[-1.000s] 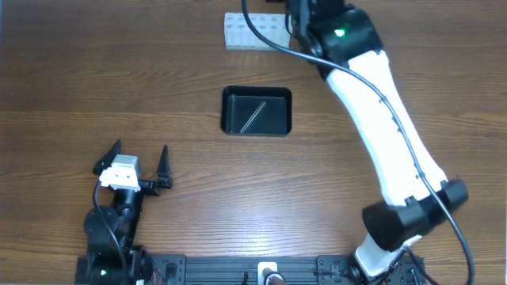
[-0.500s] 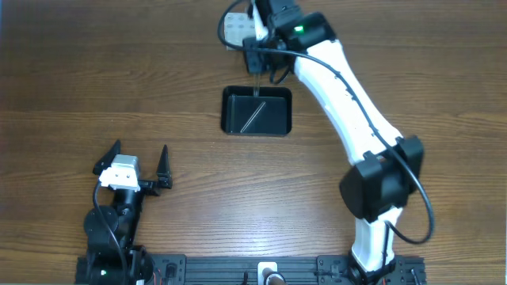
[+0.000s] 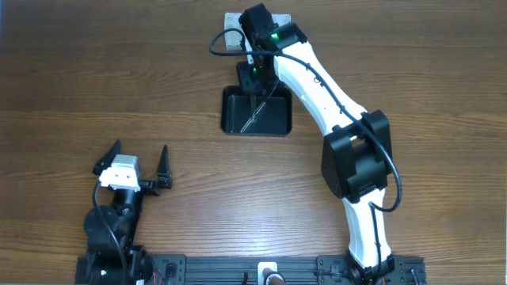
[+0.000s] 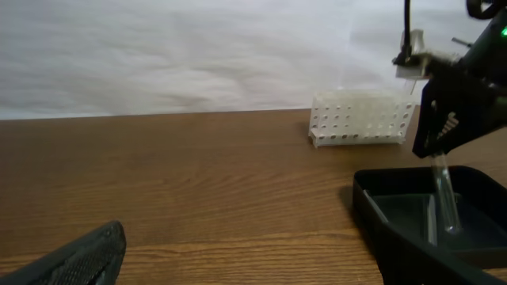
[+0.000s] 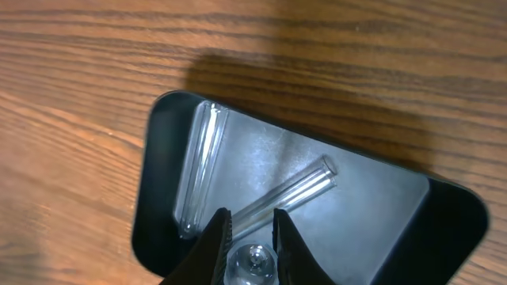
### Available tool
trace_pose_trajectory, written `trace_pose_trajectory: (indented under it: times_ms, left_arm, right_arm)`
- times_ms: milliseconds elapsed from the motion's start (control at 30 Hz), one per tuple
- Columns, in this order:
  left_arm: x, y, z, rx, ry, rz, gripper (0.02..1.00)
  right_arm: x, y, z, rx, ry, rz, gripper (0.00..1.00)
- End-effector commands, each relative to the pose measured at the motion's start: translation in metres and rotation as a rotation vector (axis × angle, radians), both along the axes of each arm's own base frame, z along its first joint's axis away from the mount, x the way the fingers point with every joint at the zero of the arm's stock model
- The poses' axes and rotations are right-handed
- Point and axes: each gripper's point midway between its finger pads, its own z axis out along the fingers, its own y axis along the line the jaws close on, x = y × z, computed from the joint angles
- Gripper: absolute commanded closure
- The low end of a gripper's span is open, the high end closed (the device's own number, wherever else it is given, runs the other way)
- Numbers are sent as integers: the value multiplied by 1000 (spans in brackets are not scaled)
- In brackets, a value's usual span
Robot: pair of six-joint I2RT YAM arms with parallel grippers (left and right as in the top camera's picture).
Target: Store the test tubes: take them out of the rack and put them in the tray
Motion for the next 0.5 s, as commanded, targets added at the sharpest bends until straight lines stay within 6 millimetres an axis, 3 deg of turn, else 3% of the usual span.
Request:
trace_pose_trajectory:
  times_ms: [33,200,500]
  left_arm:
    - [0,-1,-1,13,-3,-9,18]
    - [0,-1,-1,13,-3,-9,18]
    - [0,-1,-1,13,-3,-9,18]
  right_arm:
    - [-1,2,-28,-18,52,-54,989]
    - [2,1,-44,-40,64,-95,987]
    - [-3,5,-46,-42,76,-86,899]
